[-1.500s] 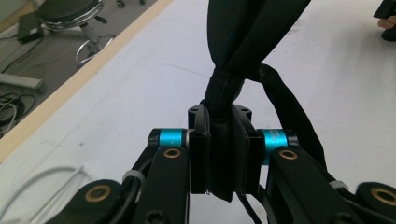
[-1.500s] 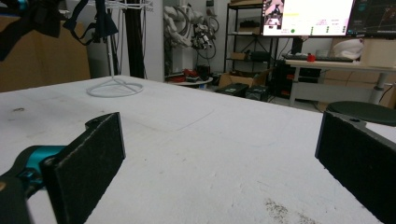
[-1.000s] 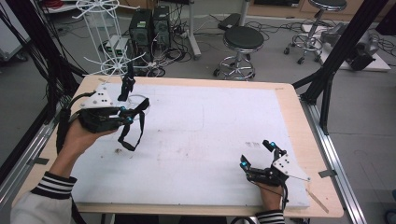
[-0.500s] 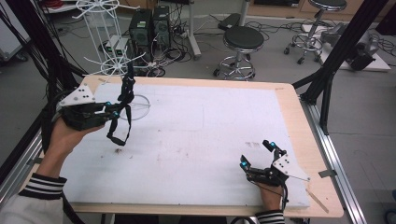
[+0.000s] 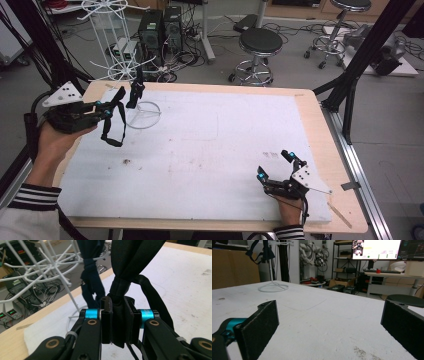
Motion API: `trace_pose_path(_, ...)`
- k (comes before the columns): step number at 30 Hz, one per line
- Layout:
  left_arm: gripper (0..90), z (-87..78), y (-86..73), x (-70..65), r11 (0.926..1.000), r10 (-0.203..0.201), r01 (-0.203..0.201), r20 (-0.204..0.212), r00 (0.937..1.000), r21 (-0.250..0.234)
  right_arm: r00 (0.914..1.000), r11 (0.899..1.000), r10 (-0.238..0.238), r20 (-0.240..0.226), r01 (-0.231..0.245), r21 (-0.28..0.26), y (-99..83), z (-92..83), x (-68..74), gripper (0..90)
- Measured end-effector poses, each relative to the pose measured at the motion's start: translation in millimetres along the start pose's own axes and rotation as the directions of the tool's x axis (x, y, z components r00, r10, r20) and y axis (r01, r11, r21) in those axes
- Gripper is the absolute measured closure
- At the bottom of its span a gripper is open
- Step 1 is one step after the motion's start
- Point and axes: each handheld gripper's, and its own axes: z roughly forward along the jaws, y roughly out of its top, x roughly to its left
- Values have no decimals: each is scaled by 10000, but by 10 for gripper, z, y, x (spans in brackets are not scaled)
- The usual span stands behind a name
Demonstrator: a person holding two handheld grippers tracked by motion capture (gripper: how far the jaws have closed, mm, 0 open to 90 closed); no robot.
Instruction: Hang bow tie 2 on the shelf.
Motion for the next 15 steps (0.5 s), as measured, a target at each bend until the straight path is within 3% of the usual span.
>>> trace_pose_path(9,782,-91,61,109,9997,-107,97,-421,9991,-227,10000,10000,-17,-3,17,-2,0,0,0,8)
trace_pose_path(15,782,-107,128,217,9999,-122,113,-754,9971,-119,10000,10000,-30,0,30,1,0,1,0,8)
